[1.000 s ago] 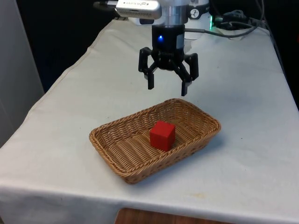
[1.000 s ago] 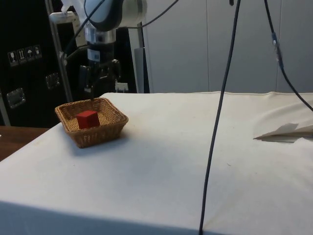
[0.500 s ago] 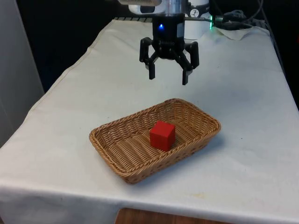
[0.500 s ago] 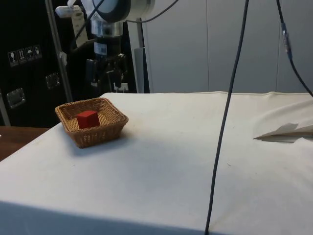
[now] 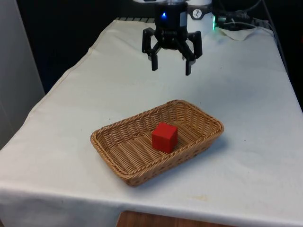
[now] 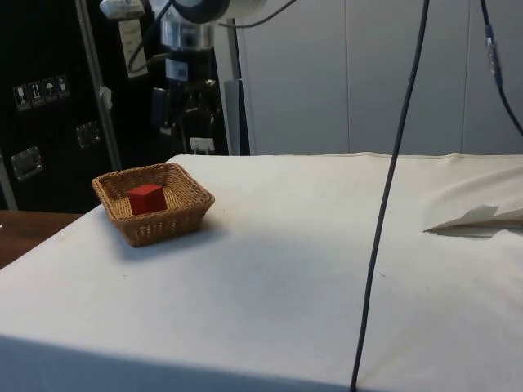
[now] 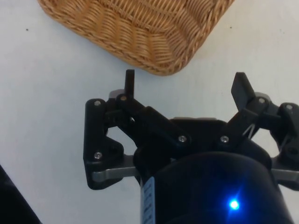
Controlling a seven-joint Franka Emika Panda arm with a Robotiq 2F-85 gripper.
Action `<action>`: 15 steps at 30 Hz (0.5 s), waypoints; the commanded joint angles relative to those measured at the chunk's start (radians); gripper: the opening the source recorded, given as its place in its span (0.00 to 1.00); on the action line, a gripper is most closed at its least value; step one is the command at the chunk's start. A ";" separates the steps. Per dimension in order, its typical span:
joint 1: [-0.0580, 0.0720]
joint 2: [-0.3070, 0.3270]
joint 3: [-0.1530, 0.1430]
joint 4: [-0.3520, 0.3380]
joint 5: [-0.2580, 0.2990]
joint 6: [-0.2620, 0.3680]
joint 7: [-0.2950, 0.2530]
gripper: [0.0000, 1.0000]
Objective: Pick up the cube and place it into the basket.
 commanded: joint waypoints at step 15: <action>0.003 -0.104 -0.004 -0.086 -0.046 -0.009 0.002 1.00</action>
